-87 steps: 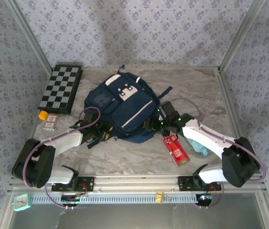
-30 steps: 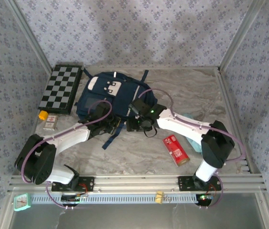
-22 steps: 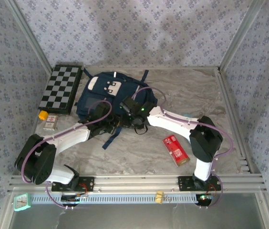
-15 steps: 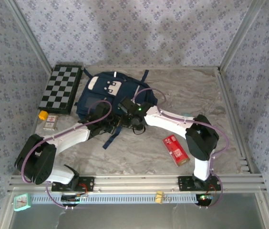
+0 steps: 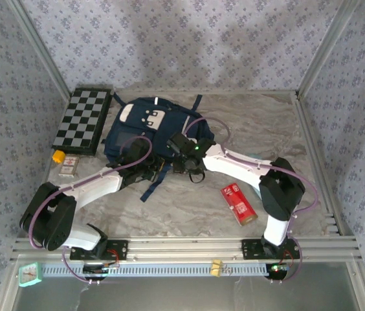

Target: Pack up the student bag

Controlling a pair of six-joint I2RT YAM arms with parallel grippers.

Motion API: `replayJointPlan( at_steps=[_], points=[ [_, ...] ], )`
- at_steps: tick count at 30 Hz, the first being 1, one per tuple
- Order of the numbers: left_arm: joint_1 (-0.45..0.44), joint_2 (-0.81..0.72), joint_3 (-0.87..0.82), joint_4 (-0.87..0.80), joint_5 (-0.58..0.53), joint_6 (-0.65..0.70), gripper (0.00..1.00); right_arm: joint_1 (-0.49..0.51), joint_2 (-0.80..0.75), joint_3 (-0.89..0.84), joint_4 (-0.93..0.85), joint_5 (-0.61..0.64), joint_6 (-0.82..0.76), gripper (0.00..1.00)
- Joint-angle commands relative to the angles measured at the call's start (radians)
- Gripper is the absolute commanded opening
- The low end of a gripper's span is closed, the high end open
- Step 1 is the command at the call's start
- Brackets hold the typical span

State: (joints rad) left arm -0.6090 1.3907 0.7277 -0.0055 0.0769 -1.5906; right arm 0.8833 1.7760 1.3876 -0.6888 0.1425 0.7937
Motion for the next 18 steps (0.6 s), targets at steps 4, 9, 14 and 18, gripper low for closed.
replayJointPlan(
  at_steps=[4, 9, 14, 18],
  points=[
    [0.003, -0.053, 0.023, 0.062, 0.014, 0.003, 0.0, 0.006, -0.08, -0.001, -0.014, -0.062, -0.319, 0.49],
    [0.005, -0.062, 0.028, 0.059, 0.012, 0.005, 0.0, -0.008, -0.05, 0.056, -0.062, -0.102, -0.419, 0.47],
    [0.007, -0.07, 0.032, 0.053, 0.008, 0.006, 0.0, 0.004, -0.032, 0.064, -0.012, -0.186, -0.387, 0.41],
    [0.006, -0.075, 0.033, 0.054, 0.012, 0.004, 0.0, 0.025, -0.021, 0.066, -0.009, -0.124, -0.258, 0.41]
  ],
)
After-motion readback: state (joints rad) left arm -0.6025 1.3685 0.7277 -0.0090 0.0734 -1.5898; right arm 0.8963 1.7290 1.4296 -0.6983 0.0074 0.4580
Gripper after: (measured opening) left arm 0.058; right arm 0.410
